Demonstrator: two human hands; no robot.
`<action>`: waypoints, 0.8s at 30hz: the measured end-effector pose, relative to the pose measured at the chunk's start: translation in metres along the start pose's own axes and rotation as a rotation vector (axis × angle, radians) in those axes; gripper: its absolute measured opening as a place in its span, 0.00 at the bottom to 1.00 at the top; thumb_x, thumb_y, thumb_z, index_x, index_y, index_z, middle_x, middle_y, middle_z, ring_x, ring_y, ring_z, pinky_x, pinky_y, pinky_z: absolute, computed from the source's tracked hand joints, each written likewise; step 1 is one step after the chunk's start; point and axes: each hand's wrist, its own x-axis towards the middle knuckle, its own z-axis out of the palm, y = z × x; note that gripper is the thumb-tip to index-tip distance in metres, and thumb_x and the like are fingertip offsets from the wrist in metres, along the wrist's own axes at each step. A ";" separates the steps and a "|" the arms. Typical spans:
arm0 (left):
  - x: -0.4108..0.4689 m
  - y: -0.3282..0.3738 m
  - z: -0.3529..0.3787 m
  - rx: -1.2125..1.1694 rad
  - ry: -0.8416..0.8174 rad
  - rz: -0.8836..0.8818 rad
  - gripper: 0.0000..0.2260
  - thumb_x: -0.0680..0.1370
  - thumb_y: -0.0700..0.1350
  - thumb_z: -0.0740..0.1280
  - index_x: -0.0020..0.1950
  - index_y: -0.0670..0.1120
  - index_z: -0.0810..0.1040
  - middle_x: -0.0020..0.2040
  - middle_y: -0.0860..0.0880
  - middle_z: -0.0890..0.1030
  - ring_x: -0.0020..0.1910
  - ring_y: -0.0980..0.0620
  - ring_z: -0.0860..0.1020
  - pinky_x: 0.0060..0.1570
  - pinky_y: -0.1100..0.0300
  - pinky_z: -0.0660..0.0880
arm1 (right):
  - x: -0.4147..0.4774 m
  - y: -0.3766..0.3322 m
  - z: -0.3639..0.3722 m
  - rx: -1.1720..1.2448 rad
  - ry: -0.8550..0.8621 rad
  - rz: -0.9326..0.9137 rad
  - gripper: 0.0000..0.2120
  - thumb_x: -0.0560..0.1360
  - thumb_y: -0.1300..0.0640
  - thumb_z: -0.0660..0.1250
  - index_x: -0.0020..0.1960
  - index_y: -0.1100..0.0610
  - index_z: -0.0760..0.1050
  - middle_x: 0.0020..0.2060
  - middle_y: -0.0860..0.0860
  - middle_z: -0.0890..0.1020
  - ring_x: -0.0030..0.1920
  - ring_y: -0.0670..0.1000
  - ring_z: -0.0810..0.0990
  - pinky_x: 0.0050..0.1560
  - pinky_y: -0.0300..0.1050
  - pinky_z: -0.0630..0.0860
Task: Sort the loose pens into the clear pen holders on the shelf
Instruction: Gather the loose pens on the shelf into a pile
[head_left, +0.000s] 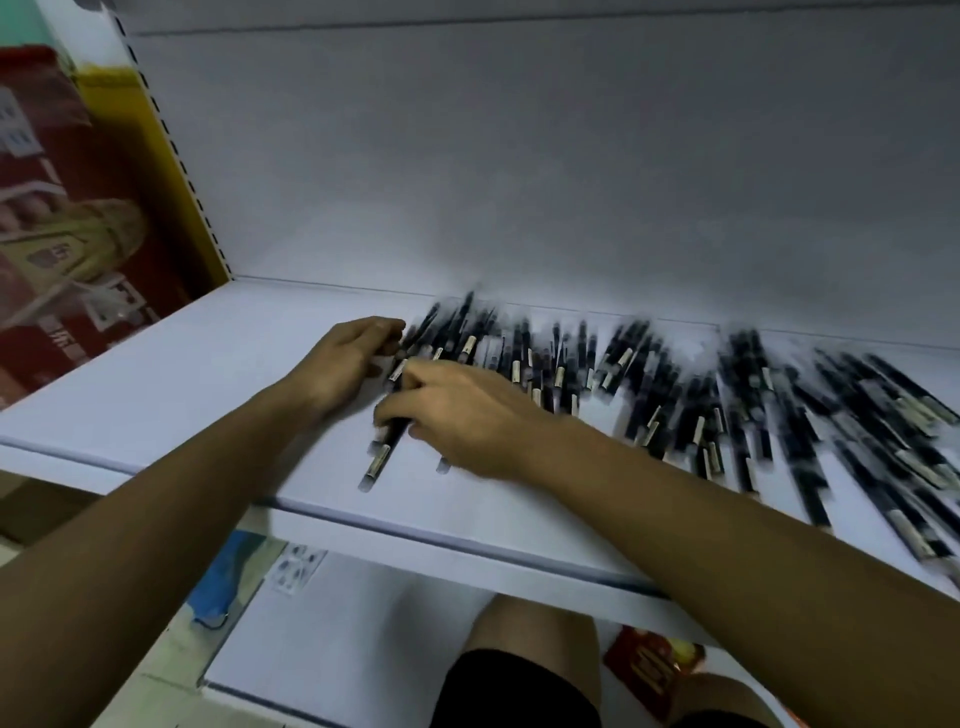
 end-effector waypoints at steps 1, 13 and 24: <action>-0.002 0.000 0.001 -0.002 0.000 0.013 0.15 0.85 0.44 0.55 0.64 0.43 0.79 0.59 0.45 0.82 0.59 0.49 0.78 0.58 0.59 0.75 | 0.002 0.000 0.000 -0.009 0.005 -0.004 0.13 0.81 0.58 0.66 0.64 0.48 0.78 0.55 0.52 0.75 0.55 0.55 0.76 0.49 0.53 0.78; 0.004 -0.020 -0.007 0.523 -0.042 0.302 0.15 0.83 0.42 0.61 0.69 0.44 0.76 0.64 0.45 0.79 0.61 0.47 0.77 0.61 0.56 0.71 | 0.013 0.005 -0.003 -0.173 -0.081 -0.190 0.12 0.77 0.63 0.71 0.57 0.54 0.73 0.55 0.52 0.76 0.51 0.53 0.74 0.50 0.54 0.76; 0.013 -0.017 -0.007 0.568 0.008 0.161 0.22 0.76 0.61 0.51 0.59 0.55 0.78 0.56 0.50 0.83 0.58 0.45 0.78 0.59 0.44 0.73 | 0.009 0.044 -0.025 -0.125 0.267 -0.094 0.21 0.76 0.71 0.65 0.66 0.58 0.76 0.60 0.57 0.82 0.58 0.59 0.80 0.58 0.54 0.79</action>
